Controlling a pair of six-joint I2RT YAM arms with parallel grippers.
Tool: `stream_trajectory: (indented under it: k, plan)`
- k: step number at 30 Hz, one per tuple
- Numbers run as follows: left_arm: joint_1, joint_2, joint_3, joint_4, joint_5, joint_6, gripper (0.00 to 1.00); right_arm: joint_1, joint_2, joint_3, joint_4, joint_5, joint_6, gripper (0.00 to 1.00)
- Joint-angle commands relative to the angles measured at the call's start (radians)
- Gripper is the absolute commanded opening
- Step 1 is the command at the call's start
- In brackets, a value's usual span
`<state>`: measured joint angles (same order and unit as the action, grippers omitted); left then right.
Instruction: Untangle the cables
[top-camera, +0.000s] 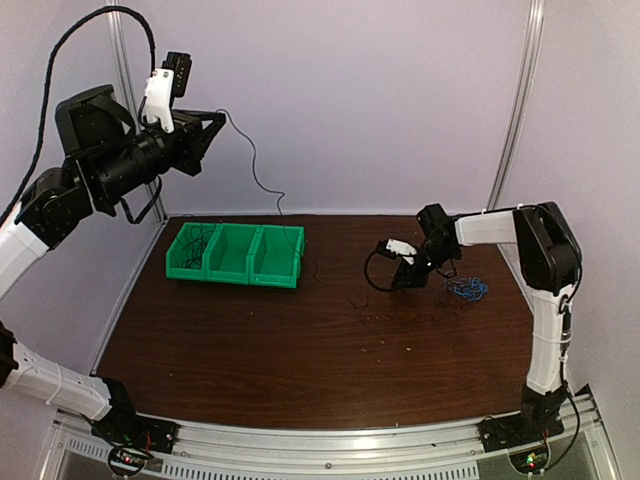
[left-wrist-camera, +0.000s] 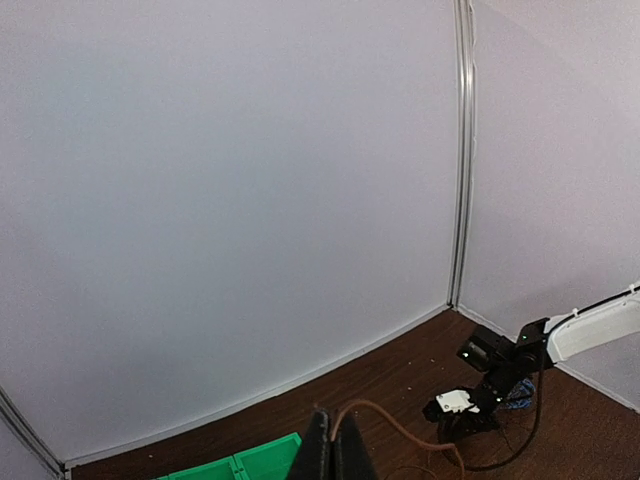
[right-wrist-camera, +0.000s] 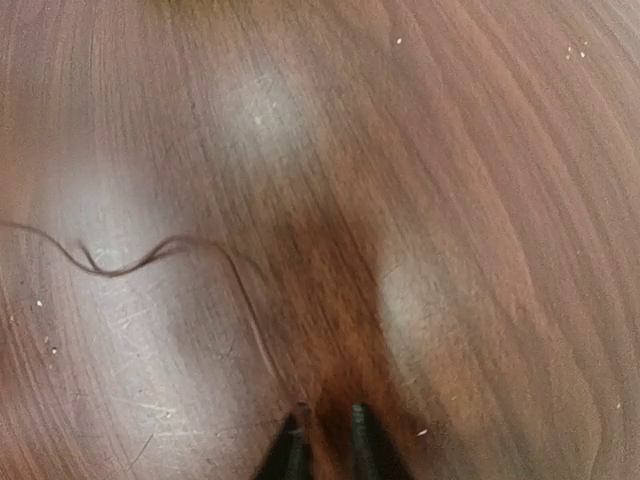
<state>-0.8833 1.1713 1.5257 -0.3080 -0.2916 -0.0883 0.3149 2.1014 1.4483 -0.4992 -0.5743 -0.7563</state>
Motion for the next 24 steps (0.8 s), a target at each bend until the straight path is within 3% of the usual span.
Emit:
stream_trajectory:
  k: [1, 5, 8, 12, 15, 21, 24]
  plan:
    - [0.004, -0.009, -0.005, 0.029, -0.021, -0.009, 0.00, 0.014, 0.042, 0.093, 0.018, -0.061, 0.083, 0.00]
    - [0.004, -0.020, 0.022, 0.024, -0.073, 0.012, 0.00, 0.076, -0.033, 0.243, -0.097, -0.151, 0.134, 0.00]
    - [0.004, -0.038, 0.020, 0.035, -0.124, 0.037, 0.00, 0.105, -0.179, 0.360, -0.073, -0.200, 0.224, 0.00]
    - [0.004, -0.055, 0.007, 0.060, -0.153, 0.049, 0.00, 0.113, -0.306, 0.526, -0.040, -0.155, 0.270, 0.00]
    - [0.004, -0.058, 0.017, 0.061, -0.154, 0.054, 0.00, 0.111, -0.327, 0.665, -0.126, -0.104, 0.237, 0.00]
    - [0.004, -0.059, 0.042, 0.062, -0.161, 0.070, 0.00, 0.108, -0.365, 0.722, -0.242, -0.094, 0.207, 0.00]
    - [0.004, -0.060, 0.048, 0.070, -0.172, 0.078, 0.00, 0.105, -0.464, 0.693, -0.136, -0.073, 0.229, 0.00]
